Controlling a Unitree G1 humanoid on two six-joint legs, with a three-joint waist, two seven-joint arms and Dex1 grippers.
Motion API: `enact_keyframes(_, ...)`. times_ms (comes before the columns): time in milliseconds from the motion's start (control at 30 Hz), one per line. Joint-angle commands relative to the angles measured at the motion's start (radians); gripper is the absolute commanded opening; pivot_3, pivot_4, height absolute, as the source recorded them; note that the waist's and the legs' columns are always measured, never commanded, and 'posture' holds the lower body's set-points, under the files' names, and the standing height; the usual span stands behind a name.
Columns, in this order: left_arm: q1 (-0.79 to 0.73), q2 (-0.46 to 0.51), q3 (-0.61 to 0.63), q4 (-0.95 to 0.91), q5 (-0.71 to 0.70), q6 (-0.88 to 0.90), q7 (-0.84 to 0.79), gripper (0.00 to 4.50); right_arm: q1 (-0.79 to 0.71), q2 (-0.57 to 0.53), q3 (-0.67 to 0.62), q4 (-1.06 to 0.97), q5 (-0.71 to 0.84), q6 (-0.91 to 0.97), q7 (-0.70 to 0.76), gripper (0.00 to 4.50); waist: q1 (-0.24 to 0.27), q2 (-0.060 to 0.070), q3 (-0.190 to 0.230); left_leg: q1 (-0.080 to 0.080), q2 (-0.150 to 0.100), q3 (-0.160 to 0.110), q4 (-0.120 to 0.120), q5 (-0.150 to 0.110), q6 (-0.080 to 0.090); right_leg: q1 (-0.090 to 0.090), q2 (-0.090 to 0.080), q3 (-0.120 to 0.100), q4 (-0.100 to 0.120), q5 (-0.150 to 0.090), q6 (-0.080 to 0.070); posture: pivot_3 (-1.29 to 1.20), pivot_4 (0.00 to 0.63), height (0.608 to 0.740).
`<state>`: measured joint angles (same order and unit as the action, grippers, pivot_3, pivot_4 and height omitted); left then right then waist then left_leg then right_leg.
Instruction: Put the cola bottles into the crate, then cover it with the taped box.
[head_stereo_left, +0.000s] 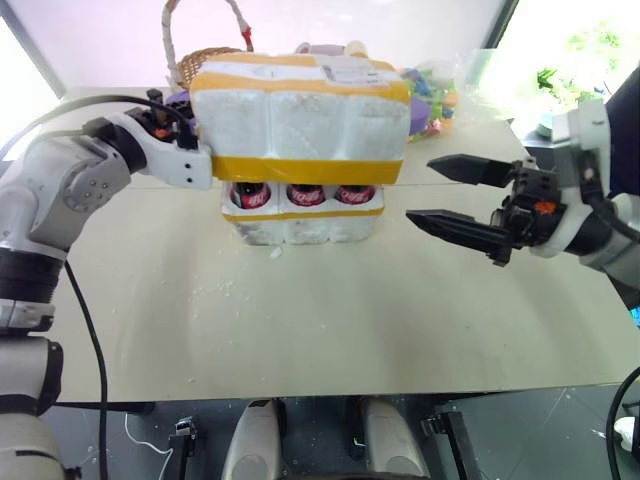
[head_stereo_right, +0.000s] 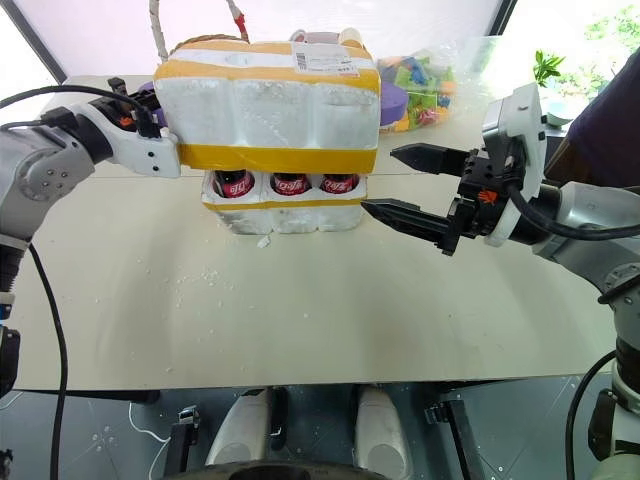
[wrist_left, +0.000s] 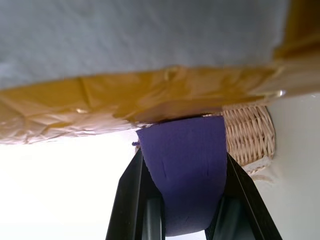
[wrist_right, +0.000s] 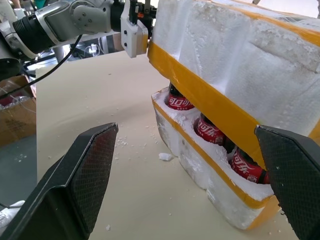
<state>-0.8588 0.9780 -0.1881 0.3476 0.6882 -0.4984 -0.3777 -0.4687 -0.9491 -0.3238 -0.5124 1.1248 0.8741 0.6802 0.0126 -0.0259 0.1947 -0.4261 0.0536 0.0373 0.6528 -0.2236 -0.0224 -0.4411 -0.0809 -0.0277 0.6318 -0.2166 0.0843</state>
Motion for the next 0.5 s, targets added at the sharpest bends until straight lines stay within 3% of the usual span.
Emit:
enact_keyframes(33,0.001,0.026,-0.007,0.011,0.038,-0.019,0.033,0.33,0.003,-0.011,-0.031,-0.019,0.007,-0.012,0.005,4.50,0.000,0.000,0.000,0.000,0.000,0.000,0.000,0.000,0.000,0.000,0.000,0.000,0.000,0.000,0.000,0.00,0.150,0.740)
enact_keyframes(67,0.009,0.028,-0.010,0.011,0.044,-0.020,0.036,0.33,0.006,-0.011,-0.032,-0.020,0.006,-0.012,0.005,4.50,0.000,0.000,0.000,0.000,0.000,0.000,0.000,0.000,0.000,0.000,0.000,0.000,0.000,0.000,0.000,0.00,0.150,0.740)
enact_keyframes(333,0.115,0.045,0.005,-0.045,0.069,-0.050,0.109,4.36,0.036,-0.023,-0.038,-0.019,-0.013,-0.018,0.021,4.50,0.000,0.000,0.000,0.000,0.000,0.000,0.000,0.000,0.000,0.000,0.000,0.000,0.000,0.000,0.000,0.00,0.150,0.740)
enact_keyframes(500,0.266,0.068,0.097,-0.157,-0.044,-0.035,0.096,4.36,0.072,-0.036,-0.042,0.004,-0.062,-0.026,0.031,4.50,0.000,0.000,0.000,0.000,0.000,0.000,0.000,0.000,0.000,0.000,0.000,0.000,0.000,0.000,0.000,0.00,0.150,0.740)
